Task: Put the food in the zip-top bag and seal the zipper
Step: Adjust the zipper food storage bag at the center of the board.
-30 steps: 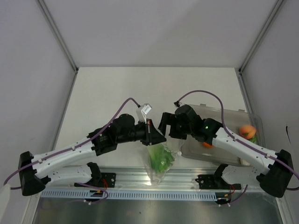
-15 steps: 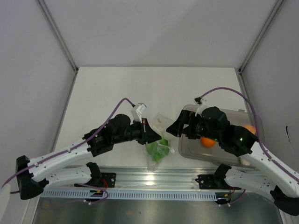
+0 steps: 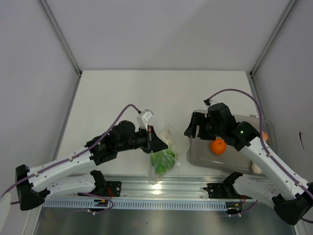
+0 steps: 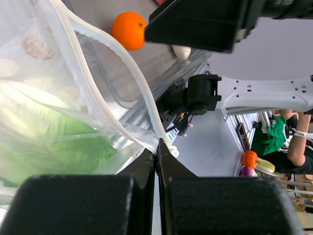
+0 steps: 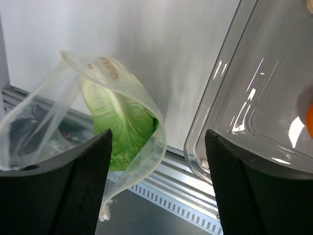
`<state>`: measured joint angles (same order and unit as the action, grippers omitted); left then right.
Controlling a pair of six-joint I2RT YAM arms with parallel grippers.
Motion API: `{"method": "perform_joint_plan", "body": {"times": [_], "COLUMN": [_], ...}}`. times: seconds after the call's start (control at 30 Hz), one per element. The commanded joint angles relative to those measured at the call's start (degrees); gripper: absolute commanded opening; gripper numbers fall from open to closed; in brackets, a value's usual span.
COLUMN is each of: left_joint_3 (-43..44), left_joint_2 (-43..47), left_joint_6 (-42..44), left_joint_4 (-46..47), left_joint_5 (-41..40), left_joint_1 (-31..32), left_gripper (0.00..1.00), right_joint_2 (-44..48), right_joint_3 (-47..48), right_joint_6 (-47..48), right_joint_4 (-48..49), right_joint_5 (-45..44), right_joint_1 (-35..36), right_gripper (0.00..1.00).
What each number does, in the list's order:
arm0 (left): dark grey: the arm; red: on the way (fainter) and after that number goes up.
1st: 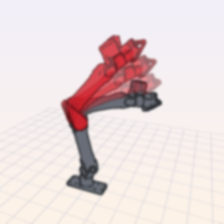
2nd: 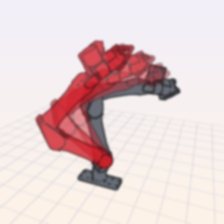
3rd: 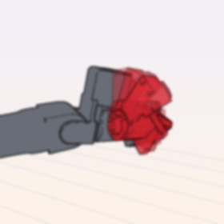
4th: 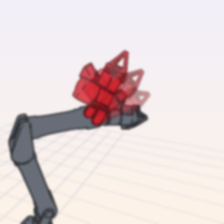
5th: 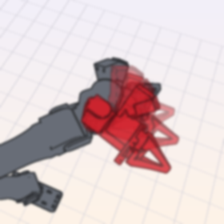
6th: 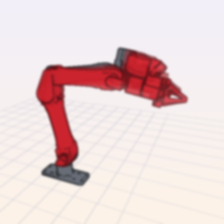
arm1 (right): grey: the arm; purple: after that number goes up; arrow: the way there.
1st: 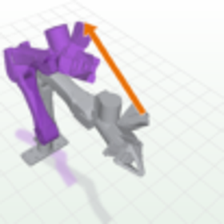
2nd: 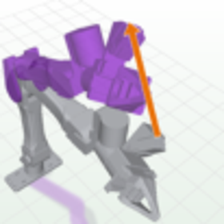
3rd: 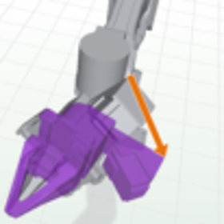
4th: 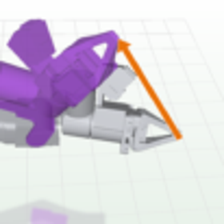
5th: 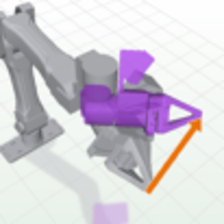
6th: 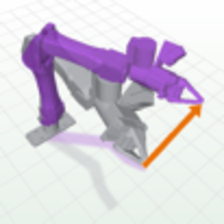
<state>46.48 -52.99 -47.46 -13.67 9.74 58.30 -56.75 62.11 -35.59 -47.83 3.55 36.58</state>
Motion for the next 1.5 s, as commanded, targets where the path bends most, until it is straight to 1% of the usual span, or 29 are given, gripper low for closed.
{"method": "perform_joint_plan", "body": {"times": [0.0,0.03,0.13,0.17,0.3,0.33,0.4,0.43,0.47,0.5,0.53,0.57,0.67,0.7,0.73,0.87,0.9,0.97,1.07,1.17,1.33,1.43,1.47], "left_joint_3": [-0.07,-0.16,-0.16,-0.16,-0.07,0.01,-0.07,-0.16,-0.07,0.01,0.02,0.10,0.98,1.16,1.85,3.53,3.36,2.92,1.87,0.55,1.77,3.61,3.79], "left_joint_2": [1.58,1.49,1.23,1.05,0.78,0.70,0.79,0.96,1.05,1.14,1.22,1.14,1.31,1.57,2.10,5.00,5.70,6.67,5.63,5.09,6.14,6.41,6.50], "left_joint_6": [1.32,1.32,1.23,1.23,1.23,1.32,1.50,1.58,1.84,2.02,2.20,2.63,3.78,4.22,5.18,7.20,7.38,7.56,7.12,6.77,7.47,7.91,7.91], "left_joint_4": [1.28,1.37,1.81,2.07,2.24,2.25,2.07,1.90,1.72,1.20,0.93,0.41,-2.23,-3.37,-5.55,-9.79,-9.88,-10.14,-10.49,-10.15,-10.50,-12.25,-12.87], "left_joint_5": [1.95,2.13,2.83,2.92,3.45,3.45,3.45,3.36,3.18,2.75,2.57,2.22,-0.15,-1.46,-4.17,-9.38,-11.13,-12.11,-11.67,-11.58,-12.02,-12.72,-12.99], "left_joint_1": [-0.47,-0.38,-0.38,-0.38,-0.47,-0.38,-0.38,-0.38,-0.38,-0.38,-0.47,-0.47,-0.38,-0.47,-0.47,-0.47,-0.47,-0.47,-0.73,-0.91,-1.09,-1.09,-1.09], "left_gripper": [0.01,0.01,0.01,0.01,0.01,0.01,0.01,0.00,0.01,0.01,0.01,0.01,0.00,0.01,0.01,0.01,0.01,0.01,0.01,0.01,0.01,0.00,0.01], "right_joint_2": [0.50,0.59,0.24,-0.11,-1.69,-2.22,-3.63,-3.98,-4.15,-4.33,-4.33,-4.25,-4.16,-4.24,-4.33,-4.51,-4.60,-5.47,-6.44,-6.97,-7.23,-7.23,-7.23], "right_joint_3": [-2.95,-3.91,-7.08,-8.65,-11.30,-11.39,-10.61,-10.08,-8.77,-7.97,-7.01,-6.04,0.71,4.65,6.60,12.77,12.95,11.56,7.18,3.83,3.90,4.78,5.21], "right_joint_6": [4.39,4.39,3.87,3.34,1.93,1.93,2.19,2.37,2.63,2.98,3.33,3.69,4.65,4.92,4.92,3.78,3.43,2.55,1.32,0.27,0.17,0.53,0.61], "right_joint_4": [2.29,3.18,6.51,7.31,12.14,12.67,12.85,12.77,12.50,12.33,12.15,11.45,7.86,7.15,6.62,6.70,7.05,7.23,7.66,10.11,9.96,9.34,8.99], "right_joint_5": [3.12,3.56,5.67,6.81,8.31,8.23,7.18,6.74,6.21,6.03,5.94,4.98,1.99,1.03,0.76,0.93,1.28,1.46,-0.30,0.92,0.23,0.14,-0.38], "right_joint_1": [-0.28,-0.28,-0.28,-0.10,1.82,2.27,3.67,4.02,4.20,4.64,4.64,4.82,6.66,7.36,8.59,12.36,12.81,13.60,13.96,14.22,14.75,14.84,14.84], "right_gripper": [0.77,0.77,0.73,0.68,0.54,0.45,0.33,0.21,0.15,0.13,0.02,0.00,0.00,0.00,0.00,0.00,0.00,0.00,0.00,0.00,0.00,0.00,0.07]}}
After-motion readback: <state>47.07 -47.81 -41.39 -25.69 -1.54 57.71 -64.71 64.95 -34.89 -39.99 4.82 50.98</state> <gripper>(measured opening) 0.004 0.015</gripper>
